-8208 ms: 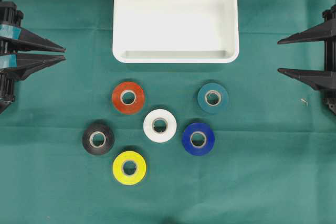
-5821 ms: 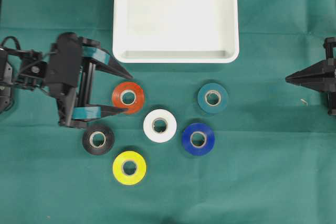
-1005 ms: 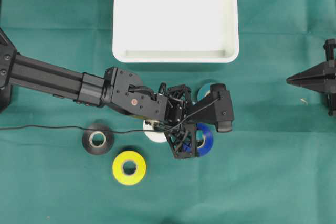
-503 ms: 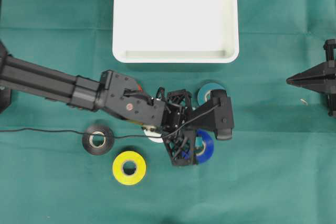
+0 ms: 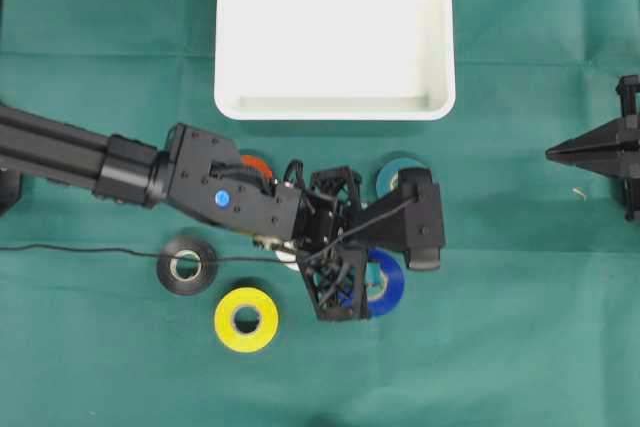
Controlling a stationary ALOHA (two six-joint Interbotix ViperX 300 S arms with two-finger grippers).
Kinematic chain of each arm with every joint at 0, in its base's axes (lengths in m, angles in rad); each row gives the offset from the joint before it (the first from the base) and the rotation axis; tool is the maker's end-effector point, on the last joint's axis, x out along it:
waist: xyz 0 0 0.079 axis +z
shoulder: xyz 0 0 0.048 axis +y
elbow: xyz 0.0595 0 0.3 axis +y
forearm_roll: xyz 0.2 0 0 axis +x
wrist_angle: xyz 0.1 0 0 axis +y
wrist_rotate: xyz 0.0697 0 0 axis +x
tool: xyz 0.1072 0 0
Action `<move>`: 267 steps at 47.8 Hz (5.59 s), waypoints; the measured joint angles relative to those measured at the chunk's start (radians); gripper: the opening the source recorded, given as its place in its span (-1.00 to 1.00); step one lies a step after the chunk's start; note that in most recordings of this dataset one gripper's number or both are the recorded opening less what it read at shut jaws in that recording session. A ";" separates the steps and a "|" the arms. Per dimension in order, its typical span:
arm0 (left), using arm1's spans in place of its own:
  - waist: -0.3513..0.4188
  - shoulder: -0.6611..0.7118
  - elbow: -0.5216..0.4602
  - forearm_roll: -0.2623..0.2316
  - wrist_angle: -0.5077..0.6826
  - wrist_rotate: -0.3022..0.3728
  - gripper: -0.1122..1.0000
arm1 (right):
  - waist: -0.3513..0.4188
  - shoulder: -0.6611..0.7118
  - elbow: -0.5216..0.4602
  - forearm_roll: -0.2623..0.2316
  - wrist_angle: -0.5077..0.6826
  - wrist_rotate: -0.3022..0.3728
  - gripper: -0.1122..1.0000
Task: Put the tape into the white case with the left arm.
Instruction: 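Lower the left gripper into the blue roll's hole and grasp it, then lift the blue roll and carry it into the white case, then release the blue roll and withdraw the left gripper to the left, then move the left gripper to the white tape roll and grasp it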
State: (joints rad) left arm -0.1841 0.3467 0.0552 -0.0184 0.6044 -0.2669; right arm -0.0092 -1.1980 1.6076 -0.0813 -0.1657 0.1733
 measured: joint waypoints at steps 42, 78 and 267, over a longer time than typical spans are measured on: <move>0.387 -0.184 0.221 0.000 0.040 0.130 -0.32 | 0.000 0.000 0.000 0.000 0.000 0.000 -0.97; 0.692 -0.207 0.402 0.000 -0.210 0.278 -0.32 | 0.000 -0.002 0.000 0.000 0.000 0.000 -0.97; 0.100 -0.537 0.805 -0.005 -0.580 0.255 0.93 | 0.000 -0.003 0.000 0.000 0.002 0.000 -0.97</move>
State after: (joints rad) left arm -0.0844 -0.1902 0.8606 -0.0230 0.0245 -0.0123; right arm -0.0092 -1.2011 1.6076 -0.0813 -0.1641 0.1733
